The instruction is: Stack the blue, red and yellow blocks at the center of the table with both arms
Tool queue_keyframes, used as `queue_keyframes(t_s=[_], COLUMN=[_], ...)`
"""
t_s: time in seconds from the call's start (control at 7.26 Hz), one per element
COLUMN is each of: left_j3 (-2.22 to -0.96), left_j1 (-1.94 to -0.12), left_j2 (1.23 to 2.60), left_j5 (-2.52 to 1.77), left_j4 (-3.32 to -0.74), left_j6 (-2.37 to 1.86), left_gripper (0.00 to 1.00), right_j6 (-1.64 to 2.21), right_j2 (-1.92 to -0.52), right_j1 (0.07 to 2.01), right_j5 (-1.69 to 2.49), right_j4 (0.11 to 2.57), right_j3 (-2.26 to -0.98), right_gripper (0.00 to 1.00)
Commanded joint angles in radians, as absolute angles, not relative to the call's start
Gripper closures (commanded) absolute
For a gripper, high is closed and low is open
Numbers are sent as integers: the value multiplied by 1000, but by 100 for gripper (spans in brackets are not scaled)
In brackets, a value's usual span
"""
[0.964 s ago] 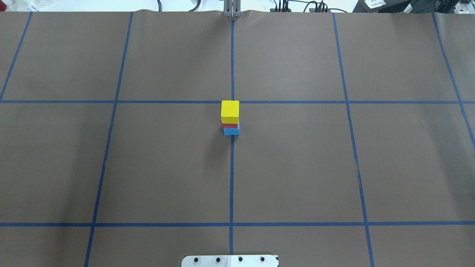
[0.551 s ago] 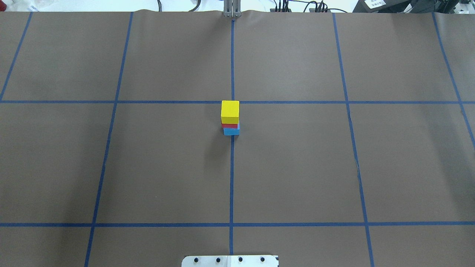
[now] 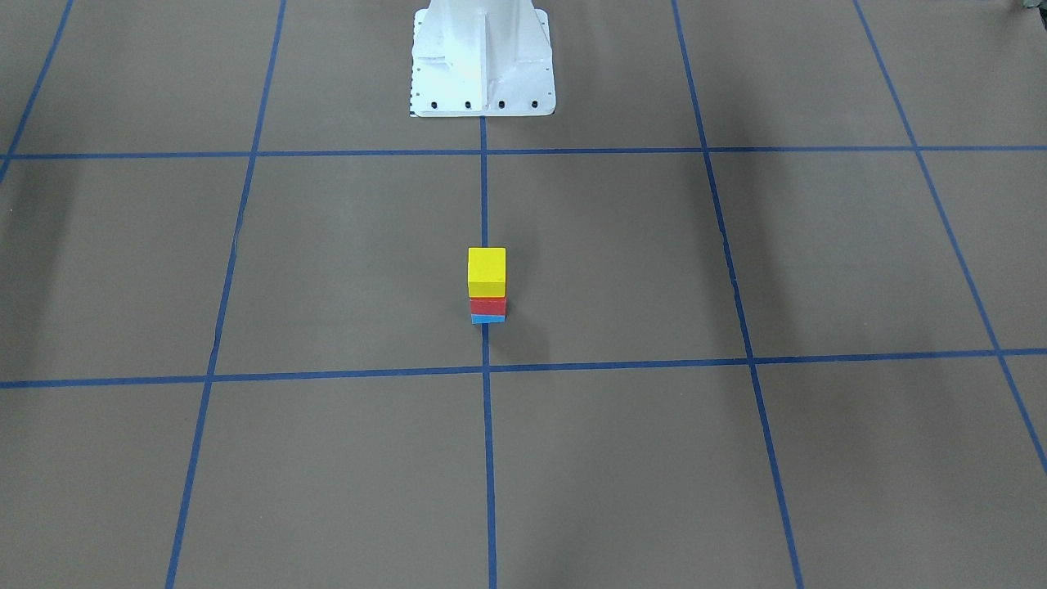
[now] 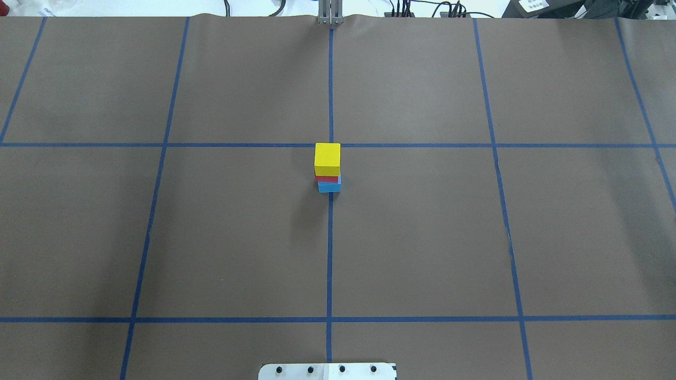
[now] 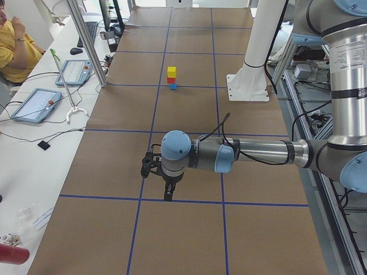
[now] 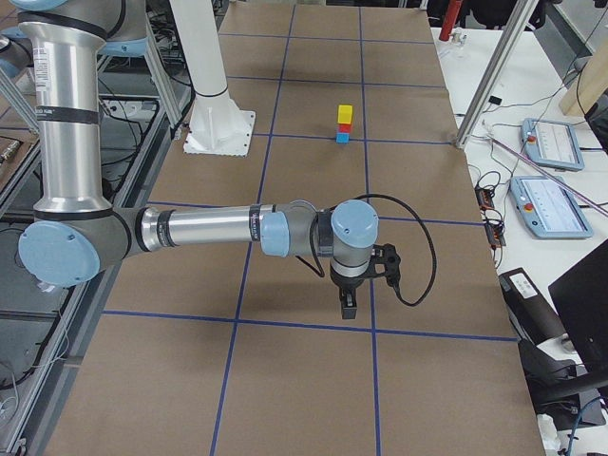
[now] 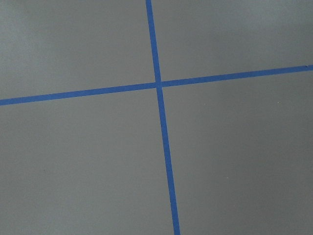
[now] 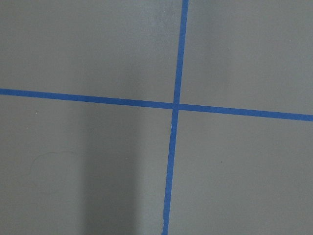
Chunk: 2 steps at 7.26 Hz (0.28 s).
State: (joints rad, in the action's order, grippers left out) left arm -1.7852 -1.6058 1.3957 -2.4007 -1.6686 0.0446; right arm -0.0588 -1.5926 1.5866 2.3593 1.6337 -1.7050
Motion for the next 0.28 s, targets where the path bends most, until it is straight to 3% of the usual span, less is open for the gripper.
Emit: queue_keyframes(t_s=[0.0, 0.14], left_j3=[-1786, -1784], left_j1=[-1606, -1606], left_j2=[1393, 1393], left_j5=[-2401, -2401], left_j4=[-1669, -1667], left_j6=[44, 44], left_gripper=[1, 1], right_j6=[-61, -61], right_j2=[-1594, -1594], right_j1=[1586, 1586], right_j5=[2359, 2359], right_j4=[1632, 1632], right_j3=[-1704, -1706], right_gripper=[0, 0])
